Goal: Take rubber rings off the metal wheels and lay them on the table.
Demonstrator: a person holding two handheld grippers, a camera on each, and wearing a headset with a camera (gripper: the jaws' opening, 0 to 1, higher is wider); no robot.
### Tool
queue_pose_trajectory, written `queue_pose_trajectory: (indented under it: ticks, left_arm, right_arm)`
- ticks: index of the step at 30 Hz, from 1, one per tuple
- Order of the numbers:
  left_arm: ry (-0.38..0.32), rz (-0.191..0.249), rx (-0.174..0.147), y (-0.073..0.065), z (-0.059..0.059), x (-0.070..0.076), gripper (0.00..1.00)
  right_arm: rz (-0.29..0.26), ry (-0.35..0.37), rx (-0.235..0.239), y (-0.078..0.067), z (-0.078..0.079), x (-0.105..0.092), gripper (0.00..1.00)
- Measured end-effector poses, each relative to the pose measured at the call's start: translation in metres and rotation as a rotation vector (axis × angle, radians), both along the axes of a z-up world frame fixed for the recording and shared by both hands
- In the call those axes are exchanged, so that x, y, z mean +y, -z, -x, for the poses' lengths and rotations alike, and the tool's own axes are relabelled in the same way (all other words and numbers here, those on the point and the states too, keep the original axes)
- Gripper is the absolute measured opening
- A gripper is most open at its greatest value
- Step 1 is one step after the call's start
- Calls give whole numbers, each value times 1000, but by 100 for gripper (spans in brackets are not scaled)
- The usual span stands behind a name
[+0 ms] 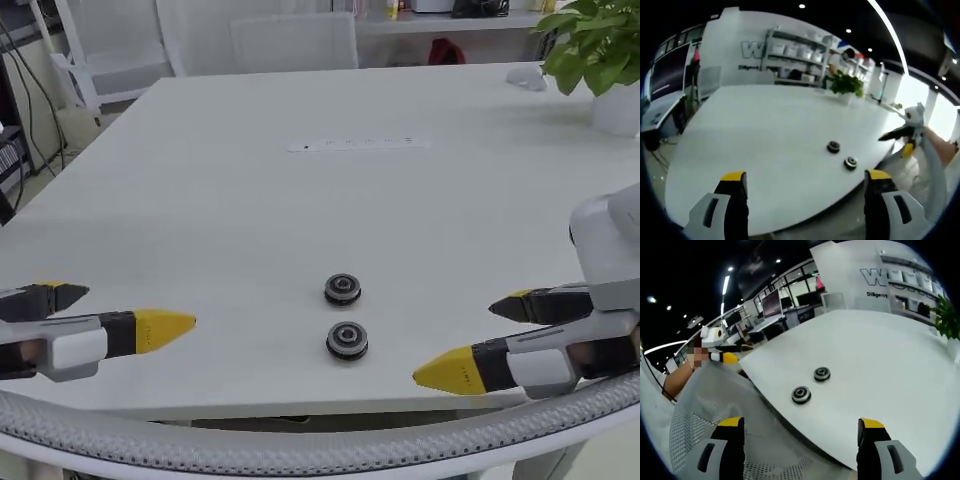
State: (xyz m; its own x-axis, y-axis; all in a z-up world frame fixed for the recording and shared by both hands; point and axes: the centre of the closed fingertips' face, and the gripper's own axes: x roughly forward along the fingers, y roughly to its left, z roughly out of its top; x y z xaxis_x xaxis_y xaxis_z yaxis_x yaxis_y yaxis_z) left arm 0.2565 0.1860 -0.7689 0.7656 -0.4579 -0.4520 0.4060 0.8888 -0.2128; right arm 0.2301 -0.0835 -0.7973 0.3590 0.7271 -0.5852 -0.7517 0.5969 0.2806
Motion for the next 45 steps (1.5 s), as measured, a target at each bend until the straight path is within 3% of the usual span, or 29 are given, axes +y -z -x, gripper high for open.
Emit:
queue_pose_trajectory:
  ticks: [15,27,33,40,41,43,45]
  left_arm:
    - [21,-22,8,2,2,-3,97]
    - [29,-6,31,4,3,-4,96]
    - [37,37,3,-1,1,-8,97]
    - [67,14,3,1,1,-9,100]
    - [77,7,-3,0,1,-11,100]
    - [115,-7,-45,-7,1,-15,100]
    - [137,-25,-51,-6,1,-18,100]
  right_arm:
    - [-1,-4,3,0,1,0,93]
    - [9,-14,14,2,2,1,94]
    - [3,-17,31,3,3,2,94]
    - [-17,-27,42,2,4,3,92]
    - [-18,-26,42,2,3,3,91]
    - [-22,-25,39,1,2,3,88]
    - [-22,-32,38,0,3,3,87]
